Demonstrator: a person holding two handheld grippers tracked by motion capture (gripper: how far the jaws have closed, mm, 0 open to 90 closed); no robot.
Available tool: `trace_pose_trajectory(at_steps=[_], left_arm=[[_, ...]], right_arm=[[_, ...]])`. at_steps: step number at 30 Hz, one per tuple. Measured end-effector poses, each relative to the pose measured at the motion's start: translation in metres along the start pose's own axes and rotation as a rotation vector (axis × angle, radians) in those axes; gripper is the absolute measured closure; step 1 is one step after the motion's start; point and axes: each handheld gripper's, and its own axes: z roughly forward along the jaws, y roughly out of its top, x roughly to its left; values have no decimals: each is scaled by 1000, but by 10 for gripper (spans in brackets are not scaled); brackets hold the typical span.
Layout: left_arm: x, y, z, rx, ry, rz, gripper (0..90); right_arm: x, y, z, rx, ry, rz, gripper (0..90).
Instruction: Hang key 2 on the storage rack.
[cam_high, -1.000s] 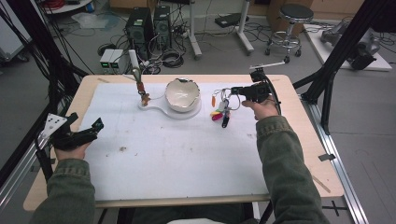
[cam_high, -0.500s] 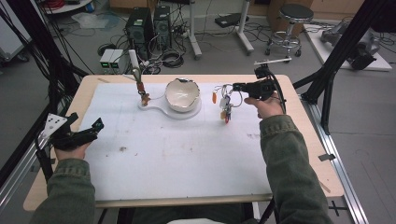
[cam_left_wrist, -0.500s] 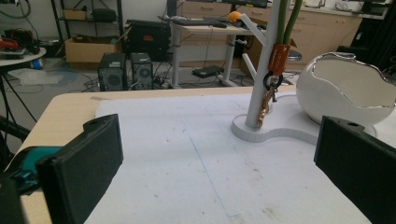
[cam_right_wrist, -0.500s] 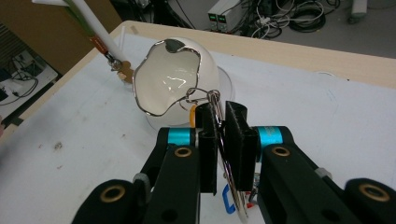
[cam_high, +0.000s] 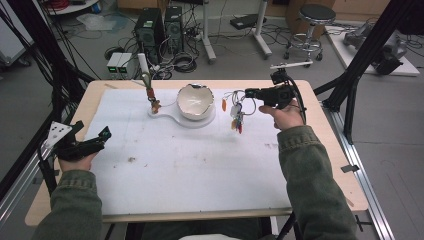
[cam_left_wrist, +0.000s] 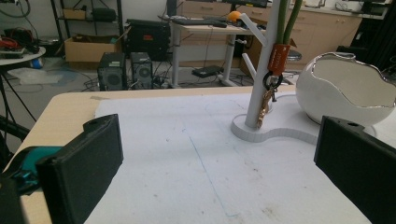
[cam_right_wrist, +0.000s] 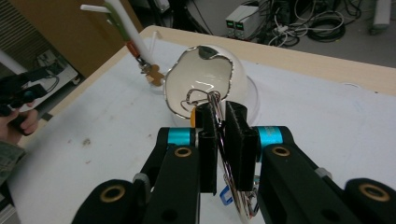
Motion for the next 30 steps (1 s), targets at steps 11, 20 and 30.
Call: trace_pose_trajectory(at_steps=[11, 20, 30], left_arm=[[0, 0, 1, 6, -11, -13, 17], [-1, 0, 0, 7, -18, -16, 17], [-11, 6, 0, -12, -64, -23, 17]], right_arm=[[26, 0, -3, -1, 63, -22, 837], [43, 0, -1, 3, 97, -49, 837], [63, -3, 3, 14, 155, -67, 837]])
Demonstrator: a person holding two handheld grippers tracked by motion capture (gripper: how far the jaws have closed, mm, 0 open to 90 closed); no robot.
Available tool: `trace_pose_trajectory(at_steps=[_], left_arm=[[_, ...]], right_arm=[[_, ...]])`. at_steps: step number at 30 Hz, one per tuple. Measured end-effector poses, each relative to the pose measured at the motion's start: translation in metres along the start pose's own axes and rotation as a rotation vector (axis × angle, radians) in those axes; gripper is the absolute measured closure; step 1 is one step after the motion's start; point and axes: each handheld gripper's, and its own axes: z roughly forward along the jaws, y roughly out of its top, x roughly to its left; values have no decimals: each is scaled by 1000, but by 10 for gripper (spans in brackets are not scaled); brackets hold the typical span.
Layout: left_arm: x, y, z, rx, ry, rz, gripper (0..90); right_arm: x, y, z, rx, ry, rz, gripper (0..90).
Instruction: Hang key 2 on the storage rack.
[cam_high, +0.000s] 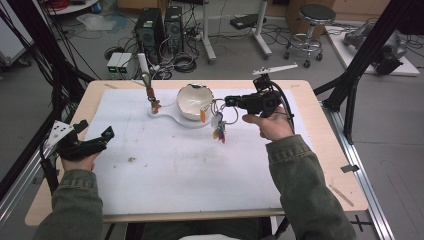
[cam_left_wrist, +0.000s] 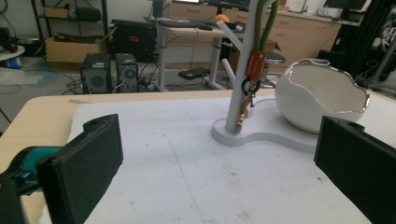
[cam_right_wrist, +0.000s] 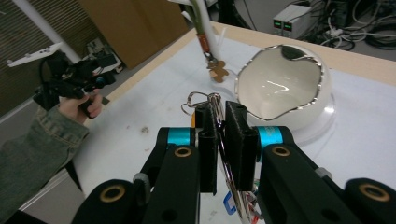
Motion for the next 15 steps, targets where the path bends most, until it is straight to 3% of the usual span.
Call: trace_pose_trajectory(at_steps=[4, 8, 15], left_arm=[[-6, 4, 1, -3, -23, -3, 17], [-15, 12, 3, -14, -67, -35, 17], [-34, 21, 8, -22, -136, -29, 17]], right_arm=[[9, 0, 4, -2, 25, -13, 837], [16, 1, 7, -8, 50, -26, 836], [25, 1, 14, -11, 84, -36, 836]])
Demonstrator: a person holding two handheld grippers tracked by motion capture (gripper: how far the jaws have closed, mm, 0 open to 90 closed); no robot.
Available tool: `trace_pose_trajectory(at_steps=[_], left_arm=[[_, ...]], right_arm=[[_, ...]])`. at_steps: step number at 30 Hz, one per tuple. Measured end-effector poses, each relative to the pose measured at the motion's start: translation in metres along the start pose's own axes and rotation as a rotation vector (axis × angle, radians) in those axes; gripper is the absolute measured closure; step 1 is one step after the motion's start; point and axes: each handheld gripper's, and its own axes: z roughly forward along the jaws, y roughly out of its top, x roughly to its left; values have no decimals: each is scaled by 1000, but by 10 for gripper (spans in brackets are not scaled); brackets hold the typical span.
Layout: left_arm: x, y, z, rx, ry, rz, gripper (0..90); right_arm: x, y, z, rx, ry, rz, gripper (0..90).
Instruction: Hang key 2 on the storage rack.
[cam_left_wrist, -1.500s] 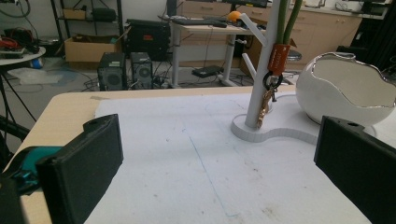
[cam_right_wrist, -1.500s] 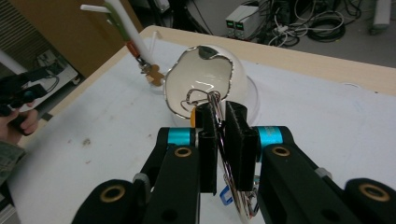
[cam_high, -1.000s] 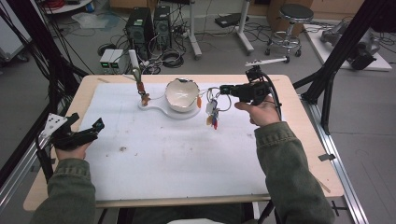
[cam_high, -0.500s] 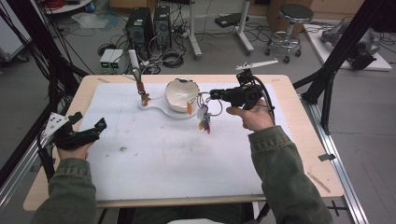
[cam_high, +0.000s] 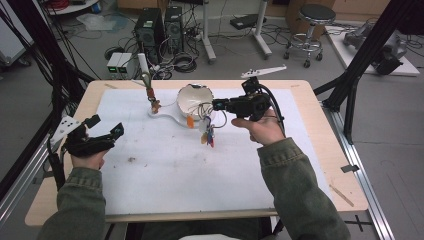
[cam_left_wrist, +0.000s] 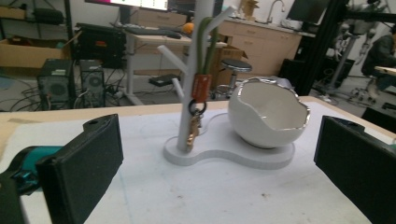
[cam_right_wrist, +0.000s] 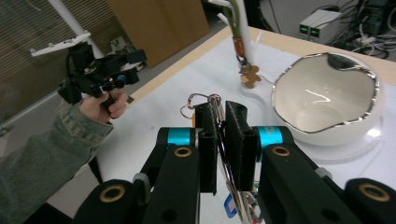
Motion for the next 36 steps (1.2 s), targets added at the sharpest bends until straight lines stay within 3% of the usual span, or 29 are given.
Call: trace_pose_trajectory(at_steps=[23, 29, 36], left_arm=[[-39, 18, 12, -3, -178, -11, 17], [-44, 18, 16, 8, -206, -31, 17], [-50, 19, 18, 6, -238, -68, 18]], right_arm=[[35, 12, 33, 25, 125, -8, 836], [41, 15, 40, 39, 144, -11, 836], [42, 18, 47, 17, 168, -1, 836]])
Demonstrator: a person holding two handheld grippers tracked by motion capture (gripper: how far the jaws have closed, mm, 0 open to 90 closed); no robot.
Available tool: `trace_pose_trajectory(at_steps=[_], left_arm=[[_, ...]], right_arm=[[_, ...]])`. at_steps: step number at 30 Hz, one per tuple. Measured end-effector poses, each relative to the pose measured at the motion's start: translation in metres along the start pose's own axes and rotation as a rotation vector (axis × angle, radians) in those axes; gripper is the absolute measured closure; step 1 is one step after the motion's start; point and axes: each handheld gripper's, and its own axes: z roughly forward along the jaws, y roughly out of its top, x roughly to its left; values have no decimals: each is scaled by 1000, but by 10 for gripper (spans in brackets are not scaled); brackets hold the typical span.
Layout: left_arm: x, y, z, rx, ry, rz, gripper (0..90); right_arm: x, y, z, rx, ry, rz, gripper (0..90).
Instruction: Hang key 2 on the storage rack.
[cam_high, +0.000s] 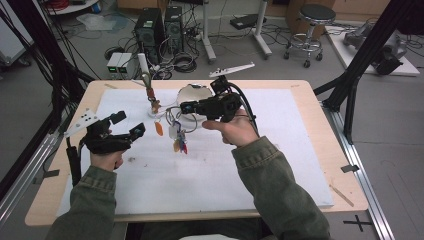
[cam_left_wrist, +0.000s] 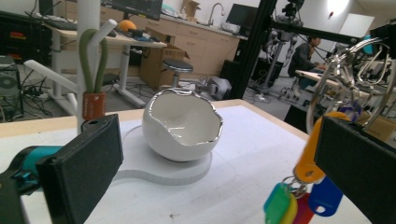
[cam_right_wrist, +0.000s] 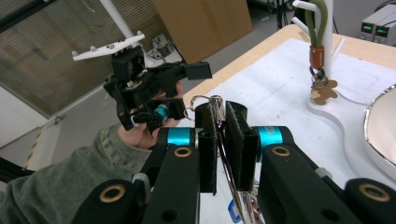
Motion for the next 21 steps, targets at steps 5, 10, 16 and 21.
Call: trace_pose_trajectory(at_steps=[5, 10, 16, 21], left_arm=[[-7, 5, 4, 3, -39, -8, 18], [-16, 9, 13, -2, -68, -43, 27], [-26, 12, 24, 20, -107, -60, 35], [-27, 12, 28, 11, -100, -122, 146]], right_arm=[[3, 2, 7, 4, 16, 4, 836], [6, 3, 13, 10, 20, -2, 836], [10, 4, 18, 6, 28, -6, 836], [11, 5, 18, -5, 37, 6, 836]])
